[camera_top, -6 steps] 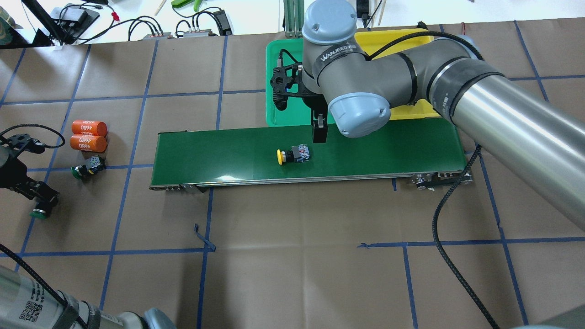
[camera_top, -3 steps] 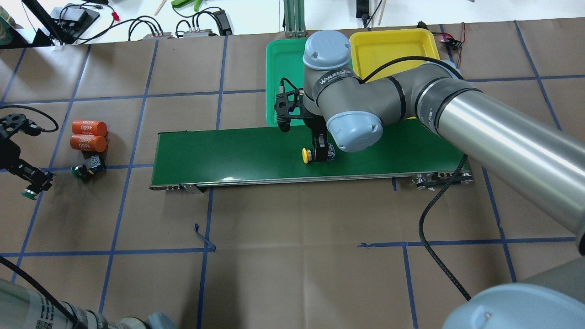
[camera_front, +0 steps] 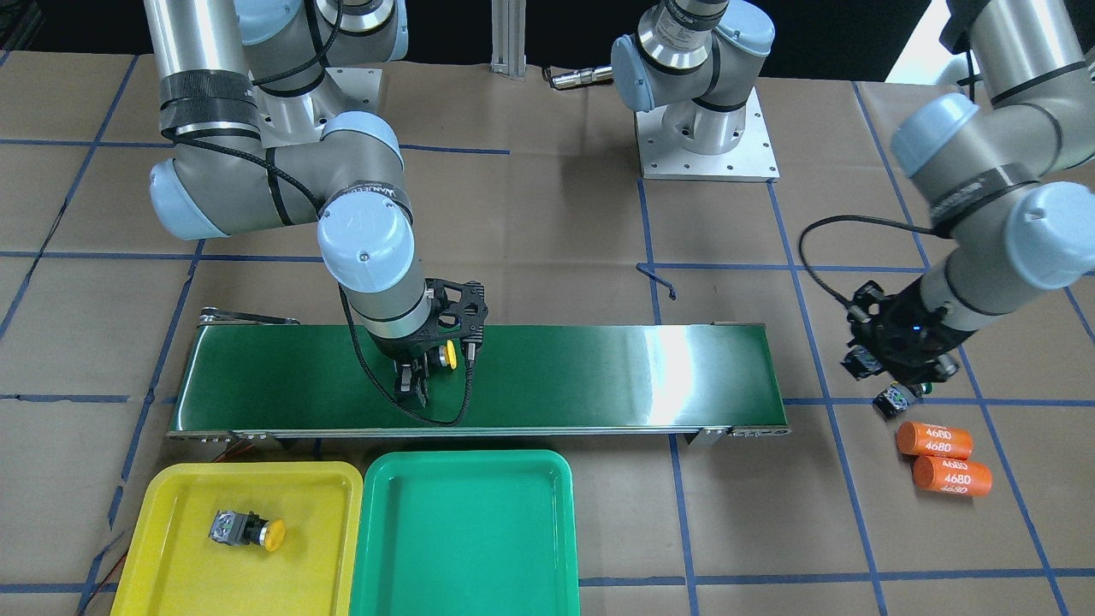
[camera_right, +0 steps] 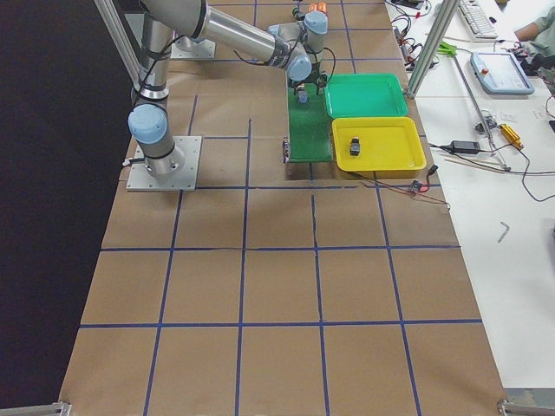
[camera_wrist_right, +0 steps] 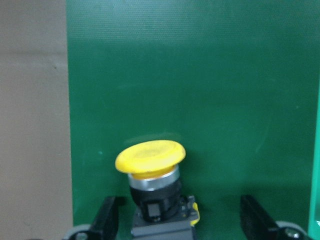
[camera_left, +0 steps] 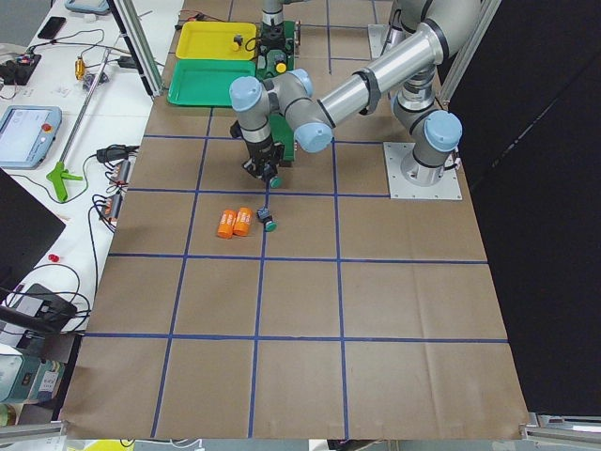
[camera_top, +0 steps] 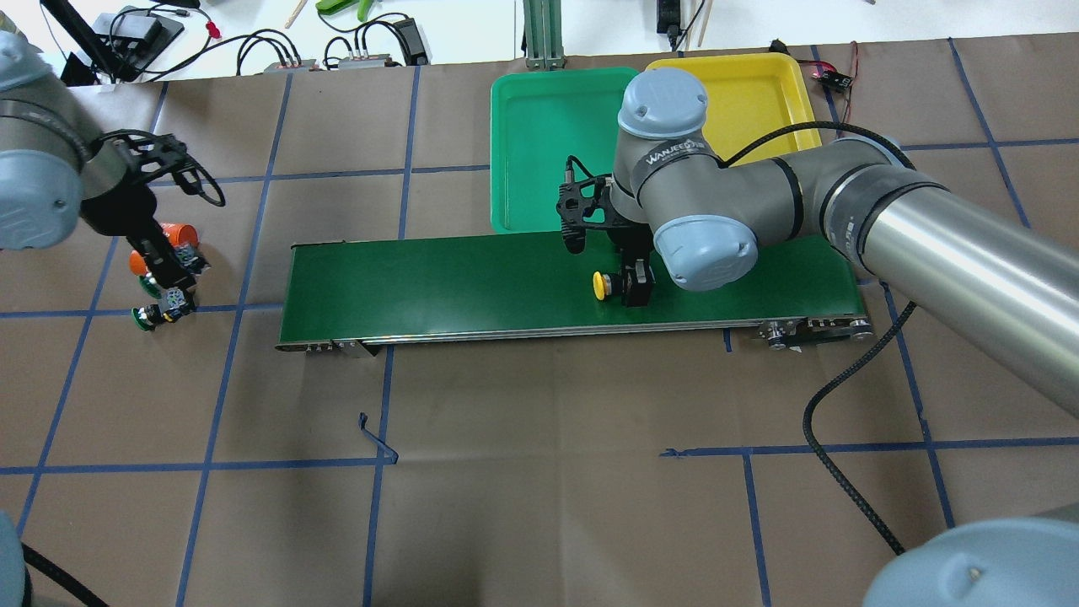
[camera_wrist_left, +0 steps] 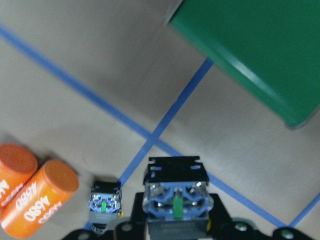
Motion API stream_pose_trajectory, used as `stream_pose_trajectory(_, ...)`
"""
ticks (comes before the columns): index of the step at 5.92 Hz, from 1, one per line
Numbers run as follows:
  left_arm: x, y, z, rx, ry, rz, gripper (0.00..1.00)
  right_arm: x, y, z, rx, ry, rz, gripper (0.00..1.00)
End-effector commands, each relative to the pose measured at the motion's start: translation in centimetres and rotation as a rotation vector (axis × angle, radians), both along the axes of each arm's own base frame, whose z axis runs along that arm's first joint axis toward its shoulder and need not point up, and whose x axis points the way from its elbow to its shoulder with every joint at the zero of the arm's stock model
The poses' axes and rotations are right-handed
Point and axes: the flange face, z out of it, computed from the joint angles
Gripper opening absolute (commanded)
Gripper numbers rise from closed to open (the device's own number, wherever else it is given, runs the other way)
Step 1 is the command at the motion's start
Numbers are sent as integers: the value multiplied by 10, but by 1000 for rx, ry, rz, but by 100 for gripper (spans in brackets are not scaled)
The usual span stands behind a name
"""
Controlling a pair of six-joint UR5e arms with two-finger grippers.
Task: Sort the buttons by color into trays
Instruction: 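Grasp yellow button on belt with right while left carries green button, then place yellow button in yellow tray with right while left releases green button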
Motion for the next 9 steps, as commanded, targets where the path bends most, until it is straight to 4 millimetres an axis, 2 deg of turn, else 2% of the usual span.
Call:
stream_pose_trajectory(1, -142, 3, 1, -20, 15, -277, 0, -21, 0, 13, -18, 3, -14, 32)
stream_pose_trajectory(2, -160, 6, -5, -50, 56, -332, 1, -40, -5, 15, -31, 39, 9, 13)
stream_pose_trajectory(3, -176, 7, -21, -50, 156, -389, 6, -63, -11, 25, -52, 65, 18, 8)
stream_pose_trajectory(4, -177, 13, -27, -33, 160, -402, 6, -80, -16, 48, -85, 65, 5, 8)
stream_pose_trajectory(5, -176, 24, -43, 2, 164, -400, 7, -101, -23, 81, -155, 91, 46, 8)
stream_pose_trajectory(6, -176, 25, -44, -2, 164, -409, 17, -110, -45, 107, -220, 97, 96, 8)
stream_pose_trajectory(7, -176, 24, -46, -3, 164, -399, 61, -125, -84, 105, -235, 102, 126, 8)
stream_pose_trajectory(8, -166, 18, -26, -33, 159, -305, 98, -150, -128, 101, -254, 104, 125, 8)
stream_pose_trajectory(9, -164, 20, -19, -45, 150, -258, 99, -161, -166, 73, -239, 106, 144, 8)
